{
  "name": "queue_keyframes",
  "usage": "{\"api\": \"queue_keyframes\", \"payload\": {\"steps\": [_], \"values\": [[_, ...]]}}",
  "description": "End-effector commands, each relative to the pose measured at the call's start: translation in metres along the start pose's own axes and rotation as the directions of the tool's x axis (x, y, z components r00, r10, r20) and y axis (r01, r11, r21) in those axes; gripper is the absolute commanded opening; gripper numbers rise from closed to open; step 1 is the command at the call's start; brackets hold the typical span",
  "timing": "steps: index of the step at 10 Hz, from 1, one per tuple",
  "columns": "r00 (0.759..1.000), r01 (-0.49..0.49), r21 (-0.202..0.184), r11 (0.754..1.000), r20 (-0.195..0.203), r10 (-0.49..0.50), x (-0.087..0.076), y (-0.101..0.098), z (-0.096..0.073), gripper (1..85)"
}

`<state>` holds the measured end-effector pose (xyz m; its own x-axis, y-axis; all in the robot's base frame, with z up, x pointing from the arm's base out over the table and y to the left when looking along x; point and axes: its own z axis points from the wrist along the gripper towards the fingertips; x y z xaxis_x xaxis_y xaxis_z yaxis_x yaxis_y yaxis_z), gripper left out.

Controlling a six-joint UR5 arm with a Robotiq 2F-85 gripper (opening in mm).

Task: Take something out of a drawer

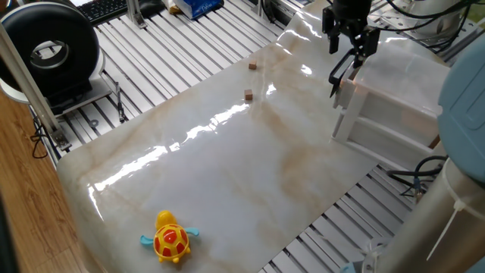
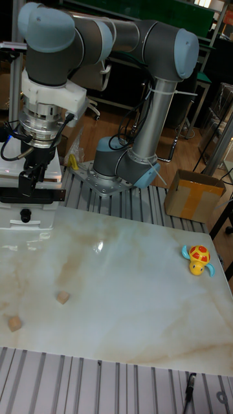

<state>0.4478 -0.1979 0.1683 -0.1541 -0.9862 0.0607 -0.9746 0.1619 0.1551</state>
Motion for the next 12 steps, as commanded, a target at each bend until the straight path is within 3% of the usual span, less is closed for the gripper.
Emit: {"api": "queue_keyframes", "payload": {"steps": [1,5,9,12], "values": [[1.0,0.007,0.014,1.0,0.019,-0.007,-0.004,-0.005,0.002,66.3],[1.0,0.026,0.038,0.999,-0.006,-0.025,0.001,-0.013,-0.006,65.3],[1.0,0.011,0.048,0.999,-0.022,-0.01,-0.009,-0.018,-0.024,63.7],[0.999,0.012,0.029,1.0,-0.042,-0.01,0.005,-0.009,-0.031,63.7]]}}
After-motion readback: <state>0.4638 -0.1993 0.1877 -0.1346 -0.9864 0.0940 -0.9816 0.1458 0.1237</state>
